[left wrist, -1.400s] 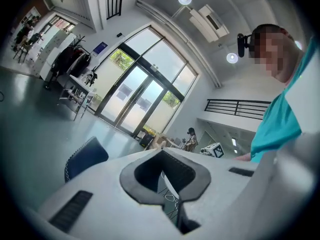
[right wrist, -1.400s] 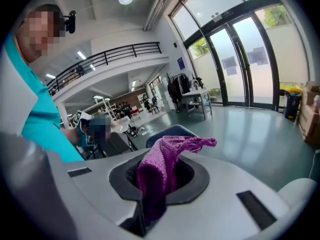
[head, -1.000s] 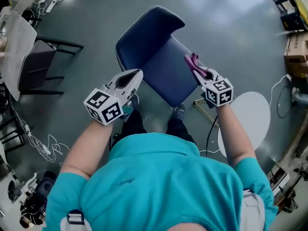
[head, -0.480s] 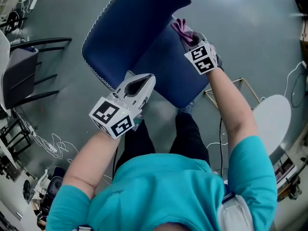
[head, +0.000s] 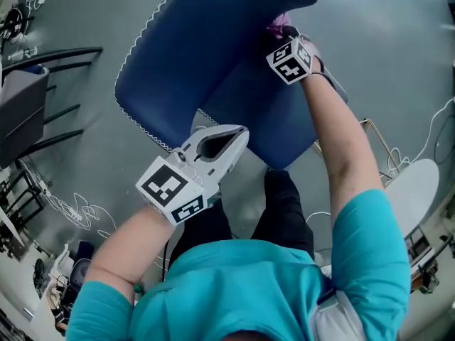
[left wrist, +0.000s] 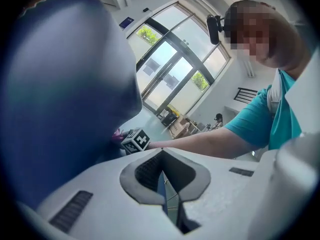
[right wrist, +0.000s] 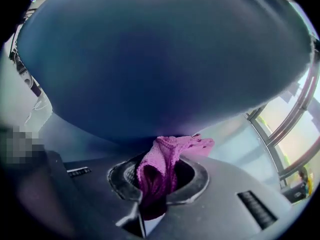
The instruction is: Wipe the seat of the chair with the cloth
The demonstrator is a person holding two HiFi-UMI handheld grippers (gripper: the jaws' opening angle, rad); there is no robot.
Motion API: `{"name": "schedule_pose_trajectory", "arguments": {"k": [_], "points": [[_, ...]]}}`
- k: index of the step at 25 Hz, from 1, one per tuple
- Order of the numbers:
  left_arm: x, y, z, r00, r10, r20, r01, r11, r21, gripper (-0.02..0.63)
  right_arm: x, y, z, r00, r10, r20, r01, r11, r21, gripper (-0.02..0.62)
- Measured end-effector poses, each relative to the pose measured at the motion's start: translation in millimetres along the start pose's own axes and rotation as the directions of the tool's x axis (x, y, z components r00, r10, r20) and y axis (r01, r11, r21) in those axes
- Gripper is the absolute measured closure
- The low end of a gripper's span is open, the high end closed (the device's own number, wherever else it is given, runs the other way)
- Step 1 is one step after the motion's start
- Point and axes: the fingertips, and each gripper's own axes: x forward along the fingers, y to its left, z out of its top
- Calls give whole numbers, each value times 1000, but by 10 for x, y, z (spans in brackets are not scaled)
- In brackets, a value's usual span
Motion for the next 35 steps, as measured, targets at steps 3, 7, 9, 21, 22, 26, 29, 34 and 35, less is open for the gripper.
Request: {"name": "schedule_pose_trajectory", "arguments": {"k": [3, 7, 9, 21, 22, 26, 29, 34, 35], "points": [[66, 117, -100, 1000, -4, 4, 4, 1000, -30, 603, 151, 76, -62, 1000, 15, -27, -16, 999, -29, 545], [141, 197, -200, 1000, -9, -2, 9, 999, -47, 603, 230, 158, -139, 998, 48, -48, -53, 993, -108, 545], [168, 214, -234, 1000, -15, -14, 14, 999, -51, 603, 239, 172, -192, 997, 59, -59, -65, 991, -117, 546], [269, 78, -219, 999, -20, -34, 18, 999, -34, 603, 38, 130, -379, 998, 48, -42, -50, 998, -31, 546], [286, 62, -214, 999, -20, -33, 19, 999, -36, 603, 18, 126, -413, 998, 51, -45, -53, 998, -30, 546], [370, 22, -245, 999, -33, -40, 31, 998, -46, 603, -16, 119, -520, 997, 53, -58, -55, 998, -27, 546], [403, -15, -271, 998, -42, -49, 40, 998, -45, 603, -51, 128, -575, 997, 52, -58, -54, 998, -19, 546], [446, -96, -278, 996, -59, -67, 58, 998, -28, 603, -135, 169, -660, 997, 49, -52, -49, 999, 7, 546], [450, -112, -276, 996, -63, -69, 62, 998, -23, 603, -153, 172, -676, 998, 47, -51, -47, 999, 9, 546]]}}
